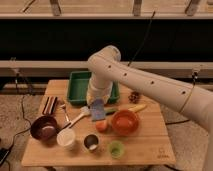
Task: Place sponge in tray
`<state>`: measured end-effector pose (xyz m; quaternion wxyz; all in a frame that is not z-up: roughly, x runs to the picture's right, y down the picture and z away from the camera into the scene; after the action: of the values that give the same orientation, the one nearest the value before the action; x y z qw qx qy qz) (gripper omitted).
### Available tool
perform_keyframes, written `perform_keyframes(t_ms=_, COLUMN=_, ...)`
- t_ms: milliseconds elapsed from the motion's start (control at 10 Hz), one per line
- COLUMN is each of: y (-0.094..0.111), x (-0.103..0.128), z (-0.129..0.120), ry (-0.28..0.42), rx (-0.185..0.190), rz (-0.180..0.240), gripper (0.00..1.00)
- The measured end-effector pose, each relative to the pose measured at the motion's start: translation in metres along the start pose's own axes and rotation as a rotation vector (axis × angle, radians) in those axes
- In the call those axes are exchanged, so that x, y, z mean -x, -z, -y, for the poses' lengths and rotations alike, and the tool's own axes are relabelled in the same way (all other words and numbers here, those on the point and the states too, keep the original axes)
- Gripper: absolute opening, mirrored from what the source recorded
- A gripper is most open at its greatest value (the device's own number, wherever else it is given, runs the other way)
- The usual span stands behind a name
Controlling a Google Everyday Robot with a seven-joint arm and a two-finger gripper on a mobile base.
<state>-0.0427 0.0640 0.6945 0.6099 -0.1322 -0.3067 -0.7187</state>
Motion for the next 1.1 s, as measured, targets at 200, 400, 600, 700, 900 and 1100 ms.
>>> perform_keyframes(t_ms=200, y=0.003, x=-0.023, z=0.000, ry=-0.013, rx=0.011, rz=-0.046, gripper=0.00)
perform_keyframes(t_ms=400, y=0.002, x=-0.065, z=-0.005, ry=-0.041, rx=0.006, rz=-0.089, gripper=0.00)
perform_keyframes(t_ms=600, y=-0.001, x=-0.115, z=-0.009, ry=-0.066, rx=-0.009, rz=-0.119, gripper=0.00)
perform_keyframes(t_ms=700, y=-0.003, x=-0.137, z=-0.011, ry=-0.078, rx=-0.016, rz=-0.128, gripper=0.00)
perform_keyframes(t_ms=900, y=-0.011, x=-0.186, z=-0.023, ry=-0.110, rx=-0.026, rz=-0.145, gripper=0.00)
perform_keyframes(t_ms=1100, y=-0.024, x=-0.224, z=-0.029, ry=-0.128, rx=-0.033, rz=-0.157, gripper=0.00)
